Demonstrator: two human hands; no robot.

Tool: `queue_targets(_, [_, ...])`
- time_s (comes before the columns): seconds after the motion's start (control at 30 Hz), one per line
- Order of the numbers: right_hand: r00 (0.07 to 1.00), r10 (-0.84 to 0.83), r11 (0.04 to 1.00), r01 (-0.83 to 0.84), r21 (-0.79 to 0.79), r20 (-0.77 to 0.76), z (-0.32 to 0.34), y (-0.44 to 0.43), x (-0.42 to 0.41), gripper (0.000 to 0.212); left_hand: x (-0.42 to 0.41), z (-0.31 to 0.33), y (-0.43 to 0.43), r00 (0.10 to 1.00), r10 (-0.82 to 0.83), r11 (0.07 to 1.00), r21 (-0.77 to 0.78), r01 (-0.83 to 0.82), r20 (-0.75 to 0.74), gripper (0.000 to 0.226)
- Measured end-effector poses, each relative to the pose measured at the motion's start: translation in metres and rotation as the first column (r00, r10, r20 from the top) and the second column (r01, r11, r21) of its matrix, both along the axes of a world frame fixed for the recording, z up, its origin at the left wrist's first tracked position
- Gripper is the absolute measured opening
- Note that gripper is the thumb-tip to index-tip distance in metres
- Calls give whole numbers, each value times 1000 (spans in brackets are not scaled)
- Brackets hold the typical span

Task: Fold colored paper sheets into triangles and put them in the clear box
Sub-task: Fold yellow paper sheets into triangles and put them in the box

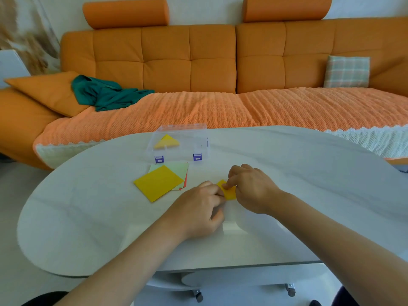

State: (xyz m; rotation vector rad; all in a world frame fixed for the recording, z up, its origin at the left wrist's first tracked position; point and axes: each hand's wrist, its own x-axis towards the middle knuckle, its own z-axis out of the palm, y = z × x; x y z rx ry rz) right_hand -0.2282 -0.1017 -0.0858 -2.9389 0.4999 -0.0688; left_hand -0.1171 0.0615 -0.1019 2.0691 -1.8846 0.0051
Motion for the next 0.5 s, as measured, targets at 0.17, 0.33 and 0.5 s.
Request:
queue_targets(0.17, [1000,0,1000,0,-30,-7,1,1,-2,42,-9,0,5,1000,19,1000,-4,-19,-7,55])
queue_targets(0.33, [1000,15,996,-16,-86,-8,0,3,-3,43,-12,0,8,999,38,999,2,-38,-10,61])
queue_targets(0.5, [978,152,968,-118,-223,143,-6,15,-25,56,-10,-5,10,999,30,998,-47,-31,-17,49])
